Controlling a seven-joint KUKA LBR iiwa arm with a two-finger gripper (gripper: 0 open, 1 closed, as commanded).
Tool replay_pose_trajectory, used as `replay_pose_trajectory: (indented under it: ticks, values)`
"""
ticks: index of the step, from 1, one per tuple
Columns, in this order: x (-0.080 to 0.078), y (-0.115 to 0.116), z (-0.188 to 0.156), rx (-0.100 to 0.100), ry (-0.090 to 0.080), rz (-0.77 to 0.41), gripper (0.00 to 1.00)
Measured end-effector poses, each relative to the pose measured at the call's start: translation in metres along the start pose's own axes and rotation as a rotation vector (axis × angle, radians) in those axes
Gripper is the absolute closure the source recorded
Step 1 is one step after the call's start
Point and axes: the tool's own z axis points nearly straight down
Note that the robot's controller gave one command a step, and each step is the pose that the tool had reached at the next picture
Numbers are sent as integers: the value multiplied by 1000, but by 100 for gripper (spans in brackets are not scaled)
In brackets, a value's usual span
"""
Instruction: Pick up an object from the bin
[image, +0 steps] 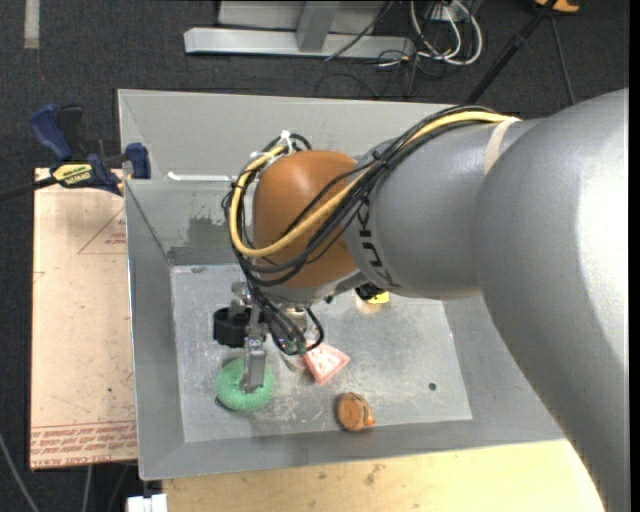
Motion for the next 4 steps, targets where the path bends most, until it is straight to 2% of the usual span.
replay_pose_trajectory:
  ticks: [1, 2, 3, 4]
  values:
    - [-2, -1, -5, -2, -8, 4, 0]
    - [15, -24, 58, -3, -10, 80, 0]
    - [15, -23, 79, -7, -17, 72, 0]
    - [29, -21, 63, -3, -11, 142, 0]
